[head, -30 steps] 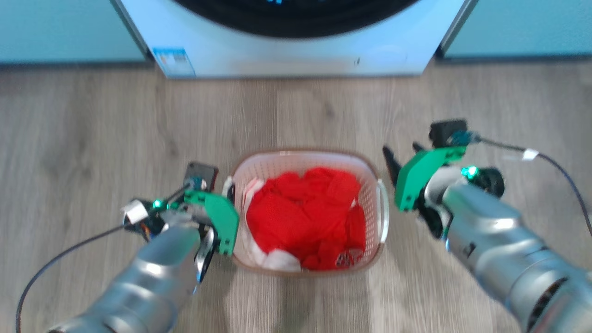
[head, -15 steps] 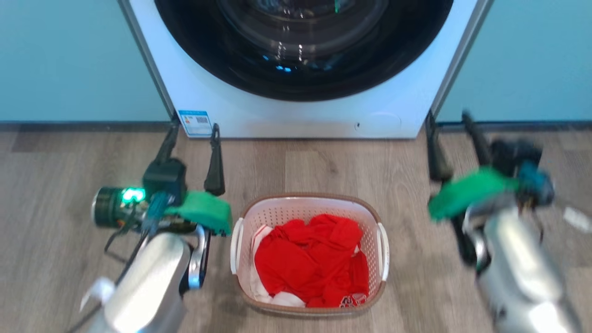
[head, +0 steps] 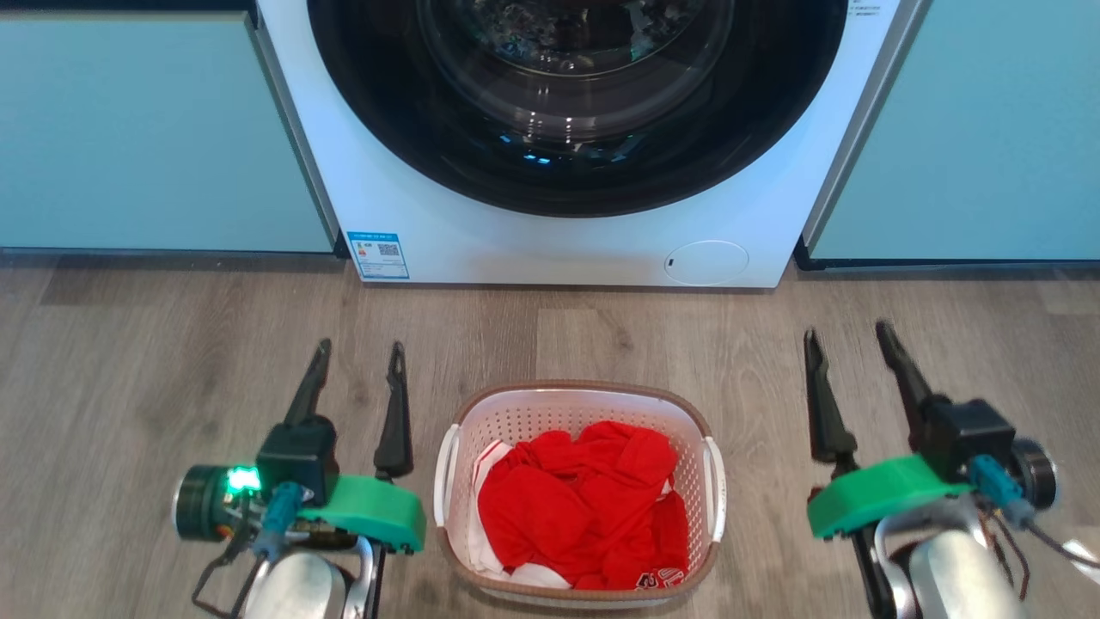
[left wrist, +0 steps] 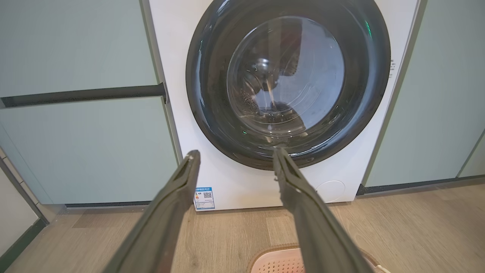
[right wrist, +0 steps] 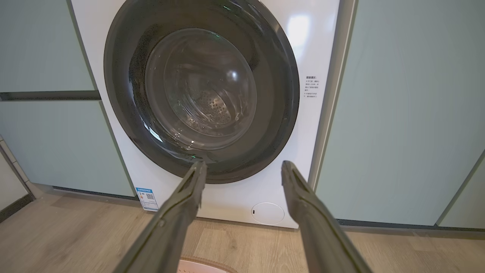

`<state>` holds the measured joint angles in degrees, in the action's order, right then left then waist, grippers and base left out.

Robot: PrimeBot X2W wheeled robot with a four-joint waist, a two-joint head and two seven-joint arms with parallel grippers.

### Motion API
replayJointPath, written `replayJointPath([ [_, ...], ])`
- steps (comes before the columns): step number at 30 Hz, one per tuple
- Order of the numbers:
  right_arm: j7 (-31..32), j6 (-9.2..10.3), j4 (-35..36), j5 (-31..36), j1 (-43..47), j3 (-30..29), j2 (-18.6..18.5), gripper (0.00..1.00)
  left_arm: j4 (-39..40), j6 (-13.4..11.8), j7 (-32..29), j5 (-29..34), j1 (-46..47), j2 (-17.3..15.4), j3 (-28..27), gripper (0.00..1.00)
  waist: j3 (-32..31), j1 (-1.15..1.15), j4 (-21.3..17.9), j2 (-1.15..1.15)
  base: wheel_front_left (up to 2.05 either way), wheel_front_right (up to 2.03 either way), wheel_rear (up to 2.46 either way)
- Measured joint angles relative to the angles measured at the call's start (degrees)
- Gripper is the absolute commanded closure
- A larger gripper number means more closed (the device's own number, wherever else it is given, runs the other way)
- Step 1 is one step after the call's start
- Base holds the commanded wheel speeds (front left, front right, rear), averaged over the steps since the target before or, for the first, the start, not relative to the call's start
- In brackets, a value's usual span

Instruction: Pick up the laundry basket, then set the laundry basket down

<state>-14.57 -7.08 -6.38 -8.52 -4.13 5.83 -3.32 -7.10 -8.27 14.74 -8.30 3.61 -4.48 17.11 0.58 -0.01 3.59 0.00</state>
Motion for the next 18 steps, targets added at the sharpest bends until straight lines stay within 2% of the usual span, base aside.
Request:
replayJointPath([
  [10,0.0,0.00,-0.6,-1.1,1.5,0.0,0.1,0.00,-1.7,3.8,0.0,2.2,-0.5,1.2,-2.6,0.00,-0.3,0.00,-1.1,0.00,0.00,0.00,0.00],
  [18,0.0,0.00,-0.6,-1.6,1.4,0.0,0.1,0.00,-2.2,5.3,0.0,2.2,-0.5,1.3,-3.1,0.00,-0.1,0.00,-1.3,0.00,0.00,0.00,0.00],
])
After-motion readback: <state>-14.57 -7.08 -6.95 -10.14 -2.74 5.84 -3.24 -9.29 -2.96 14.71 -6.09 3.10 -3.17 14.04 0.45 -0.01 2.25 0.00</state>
